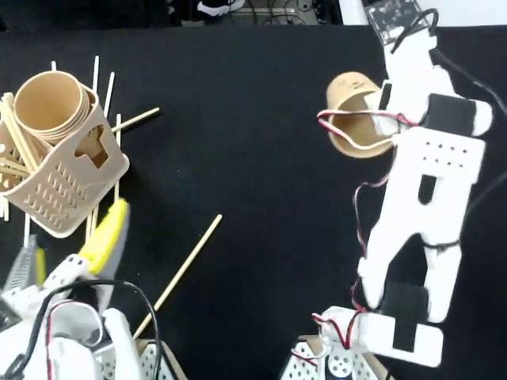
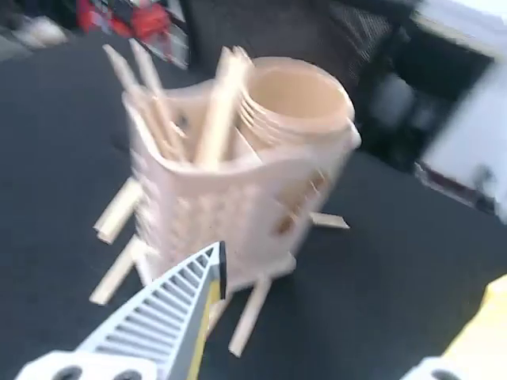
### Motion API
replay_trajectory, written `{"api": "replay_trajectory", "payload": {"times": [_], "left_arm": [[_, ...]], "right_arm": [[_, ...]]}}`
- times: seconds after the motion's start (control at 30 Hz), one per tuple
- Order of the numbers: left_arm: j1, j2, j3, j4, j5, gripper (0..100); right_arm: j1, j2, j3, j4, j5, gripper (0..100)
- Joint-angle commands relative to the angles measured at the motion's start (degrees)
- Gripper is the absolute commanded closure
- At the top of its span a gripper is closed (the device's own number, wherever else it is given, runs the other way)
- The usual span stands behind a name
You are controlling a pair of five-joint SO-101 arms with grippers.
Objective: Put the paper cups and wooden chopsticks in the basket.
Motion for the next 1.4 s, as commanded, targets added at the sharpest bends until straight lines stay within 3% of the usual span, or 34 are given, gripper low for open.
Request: {"api": "replay_trajectory", "payload": {"times": [0.0, 0.17, 0.23, 0.4, 0.57, 0.83, 0.97, 1.1, 1.37], "left_arm": [[-8.04, 10.29, -12.18, 2.81, -8.18, 56], [-10.15, 30.77, -22.2, 8.09, -13.19, 86], [-12.7, 37.54, -27.65, 8.35, -13.63, 93], [-17.19, 48.44, -40.84, 12.48, -13.1, 94], [-20.0, 60.84, -45.49, 12.48, -9.67, 94], [-18.77, 88.26, -53.32, 12.48, -1.93, 94], [-16.22, 96.53, -59.03, 12.57, -1.32, 91], [-15.96, 96.09, -59.65, 12.66, -1.41, 82], [-25.1, 75.87, -59.21, 12.66, -1.23, 81]], "right_arm": [[-3.34, -3.03, -9.01, 9.49, -1.23, 98.7], [-7.91, -3.03, -12.35, 13.01, -6.59, 98.7], [-9.58, -3.03, -12.44, 13.36, -6.86, 98.7], [-9.93, -2.95, -12.0, 13.71, -6.95, 98.7], [-9.85, -2.95, -12.0, 13.8, -6.95, 98.7], [-9.93, -2.95, -9.89, 13.54, -6.86, 98.7], [-9.93, -2.95, -7.25, 12.57, -6.59, 98.7], [-9.93, -2.95, -5.49, 11.25, -6.59, 98.7], [-9.93, -2.95, -5.49, 11.16, -6.51, 98.7]]}}
